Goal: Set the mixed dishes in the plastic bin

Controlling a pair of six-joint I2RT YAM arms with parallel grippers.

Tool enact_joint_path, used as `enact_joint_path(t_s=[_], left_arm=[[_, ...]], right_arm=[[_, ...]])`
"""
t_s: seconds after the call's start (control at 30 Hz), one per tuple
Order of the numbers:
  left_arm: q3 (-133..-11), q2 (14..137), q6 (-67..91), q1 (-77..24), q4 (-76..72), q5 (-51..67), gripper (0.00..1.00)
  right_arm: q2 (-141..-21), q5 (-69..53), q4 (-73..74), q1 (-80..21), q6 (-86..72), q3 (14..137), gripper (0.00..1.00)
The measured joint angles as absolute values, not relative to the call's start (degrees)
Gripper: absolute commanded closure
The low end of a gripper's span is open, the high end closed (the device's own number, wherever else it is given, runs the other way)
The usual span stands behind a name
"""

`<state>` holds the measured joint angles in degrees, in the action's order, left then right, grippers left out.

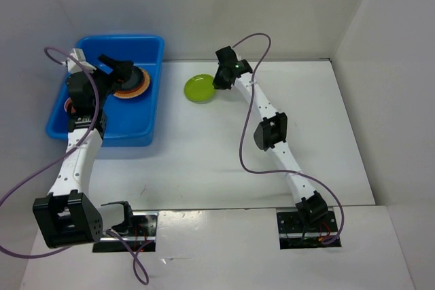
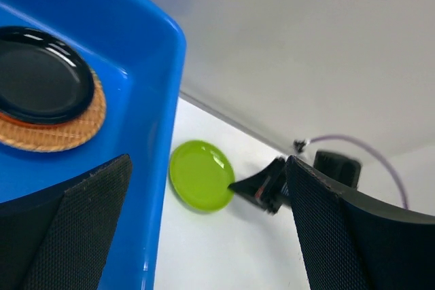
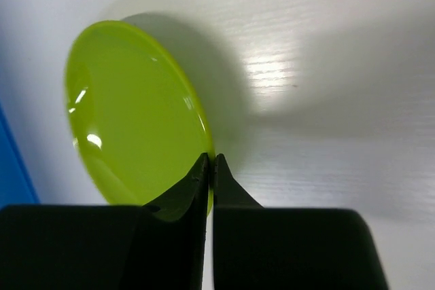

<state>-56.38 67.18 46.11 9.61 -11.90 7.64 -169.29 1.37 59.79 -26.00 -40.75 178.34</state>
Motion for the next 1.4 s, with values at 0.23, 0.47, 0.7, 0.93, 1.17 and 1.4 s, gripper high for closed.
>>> enact_joint_path(t_s=[0.23, 0.47, 0.7, 0.93, 1.17, 1.4], left_arm=[[-61.8, 72.8, 42.0, 9.6, -10.2, 22.9, 0.0], [-62.2, 73.1, 40.7, 9.6, -9.5, 35.8, 0.0], [-62.7, 75.6, 45.7, 9.6, -18.2, 48.9, 0.0], [-66.1, 75.0, 48.9, 9.6, -22.8, 53.3, 0.0], [-67.0, 70.8, 50.0, 9.6, -24.1, 54.7, 0.0], [-66.6, 70.4, 49.7, 9.6, -22.5, 54.7, 0.0]], right_arm=[[-158.5, 13.8, 64.8, -27.0, -34.8, 178.3, 1.0], [-141.4, 20.9, 66.7, -31.7, -30.3, 178.2, 1.0], [-129.2, 29.1, 68.2, -43.3, -27.2, 179.0, 1.0], [-125.6, 37.8, 71.2, -51.2, -26.0, 179.0, 1.0], [-125.1, 41.7, 72.2, -54.5, -25.5, 178.9, 1.0], [-125.1, 42.7, 72.1, -58.1, -24.0, 178.9, 1.0]])
